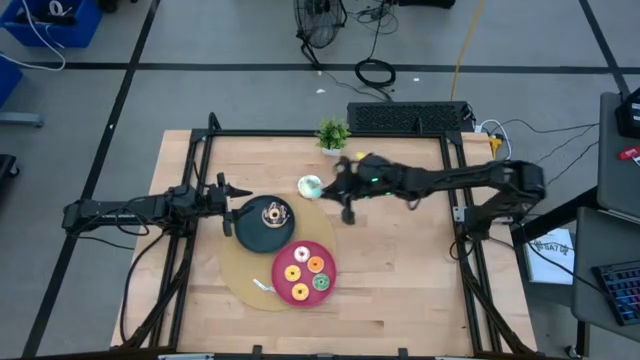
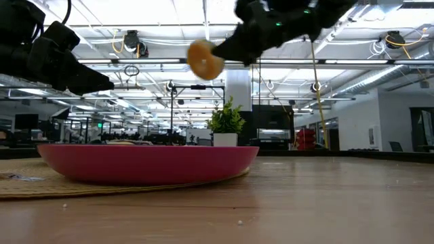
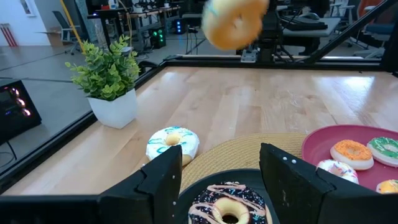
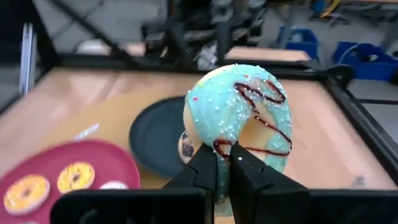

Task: Pick & Place donuts
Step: Put the large blue donut into the black plate

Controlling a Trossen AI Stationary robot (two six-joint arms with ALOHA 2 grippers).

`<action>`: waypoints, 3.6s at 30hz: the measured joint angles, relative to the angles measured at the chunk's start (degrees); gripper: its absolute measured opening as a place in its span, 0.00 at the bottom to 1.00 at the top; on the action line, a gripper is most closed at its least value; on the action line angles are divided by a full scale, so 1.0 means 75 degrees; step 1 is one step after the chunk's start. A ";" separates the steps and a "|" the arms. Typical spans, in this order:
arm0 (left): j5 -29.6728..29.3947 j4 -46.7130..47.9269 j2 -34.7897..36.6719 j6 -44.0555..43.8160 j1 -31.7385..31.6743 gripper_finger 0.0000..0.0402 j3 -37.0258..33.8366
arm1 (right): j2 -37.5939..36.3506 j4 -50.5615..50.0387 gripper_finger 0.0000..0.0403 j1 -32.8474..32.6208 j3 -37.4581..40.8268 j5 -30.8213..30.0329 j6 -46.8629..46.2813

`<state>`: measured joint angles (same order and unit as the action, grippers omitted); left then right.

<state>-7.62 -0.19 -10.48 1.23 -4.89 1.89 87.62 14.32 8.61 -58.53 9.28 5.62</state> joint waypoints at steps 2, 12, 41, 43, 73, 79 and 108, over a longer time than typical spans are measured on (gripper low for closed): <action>0.0000 -0.0001 0.0002 0.0001 -0.0002 0.53 0.0000 | 0.0564 -0.0319 0.03 -0.0204 -0.0581 0.0003 0.0408; 0.0000 0.0001 0.0000 -0.0002 -0.0002 0.53 -0.0003 | 0.2924 -0.0721 0.03 -0.1028 -0.2538 0.0009 0.1655; 0.0003 0.0001 0.0000 0.0001 -0.0002 0.53 -0.0003 | 0.6227 -0.1404 0.03 -0.1602 -0.6210 0.0145 0.2012; 0.0003 0.0001 0.0000 0.0001 -0.0002 0.53 -0.0003 | 0.6227 -0.1774 0.03 -0.1633 -0.6216 -0.0040 0.2086; 0.0003 -0.0002 0.0000 -0.0001 -0.0002 0.53 -0.0003 | 0.6524 -0.1990 0.03 -0.1654 -0.6219 -0.1296 0.2601; 0.0003 -0.0002 0.0000 0.0001 -0.0001 0.53 -0.0003 | 0.6515 -0.2525 0.03 -0.1816 -0.6219 -0.2277 0.2808; 0.0003 -0.0001 0.0001 0.0001 -0.0001 0.53 -0.0003 | 0.6323 -0.2327 0.55 -0.2039 -0.6204 -0.2261 0.1939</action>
<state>-7.60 -0.20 -10.47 1.23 -4.89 1.87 135.04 -3.13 -6.69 -105.06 -7.68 20.16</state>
